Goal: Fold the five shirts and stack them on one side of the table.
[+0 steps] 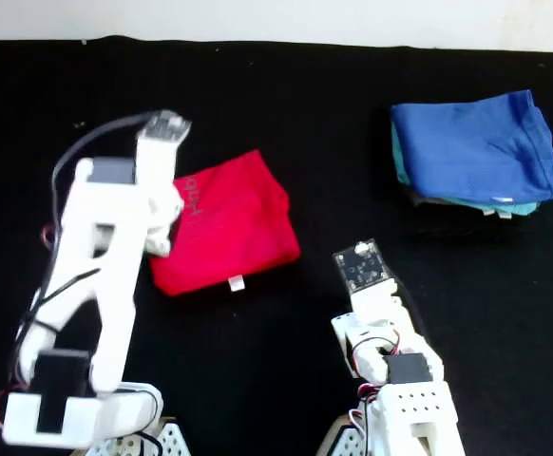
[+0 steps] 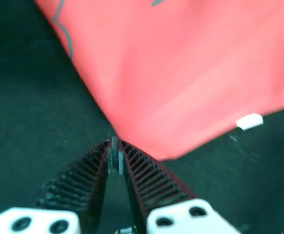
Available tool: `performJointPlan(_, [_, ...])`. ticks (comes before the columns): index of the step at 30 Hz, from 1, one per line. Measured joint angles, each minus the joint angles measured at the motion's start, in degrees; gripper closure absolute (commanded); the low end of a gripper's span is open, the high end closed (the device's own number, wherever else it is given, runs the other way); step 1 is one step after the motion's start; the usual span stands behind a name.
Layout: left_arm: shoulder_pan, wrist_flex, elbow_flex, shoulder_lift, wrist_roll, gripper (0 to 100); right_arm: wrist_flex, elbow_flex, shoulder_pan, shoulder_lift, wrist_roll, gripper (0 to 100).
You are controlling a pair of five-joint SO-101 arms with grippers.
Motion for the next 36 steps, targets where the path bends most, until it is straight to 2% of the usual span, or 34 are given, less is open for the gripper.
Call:
performJointPlan(3, [0.09, -8.79, 8.53, -1.41, 0.0, 99, 0.0, 0.0, 0.0, 0.0, 0.0, 99.2])
performJointPlan(7, [0.0, -17.49, 13.54, -1.41, 0.0, 99, 0.0, 0.0, 0.0, 0.0, 0.0, 99.2])
performJointPlan(12, [1.23, -20.48, 15.3, -1.85, 0.0, 99, 0.0, 0.0, 0.0, 0.0, 0.0, 99.2])
performJointPlan(15, [2.11, -20.04, 15.12, -3.34, 0.79, 99, 0.0, 0.0, 0.0, 0.0, 0.0, 99.2])
performJointPlan(18, [2.29, -16.09, 12.22, -6.15, 2.29, 99, 0.0, 0.0, 0.0, 0.0, 0.0, 99.2])
performJointPlan(23, [2.29, -1.85, 3.43, -14.86, 2.37, 99, 0.0, 0.0, 0.0, 0.0, 0.0, 99.2])
performJointPlan(27, [-0.35, 7.21, 3.08, -21.36, -0.09, 99, 1.58, 0.0, 0.0, 0.0, 0.0, 99.2])
performJointPlan(30, [-7.03, 6.15, 8.88, -24.18, -0.7, 99, 8.18, -3.16, 0.0, 0.0, 0.0, 99.2])
performJointPlan(33, [-13.71, 0.7, 16.88, -25.05, -1.05, 99, 16.09, -11.25, -0.09, 0.0, -2.55, 99.2])
performJointPlan(36, [-18.2, -5.36, 25.14, -25.14, -1.05, 99, 19.52, -18.73, -0.09, 0.0, -3.25, 99.2])
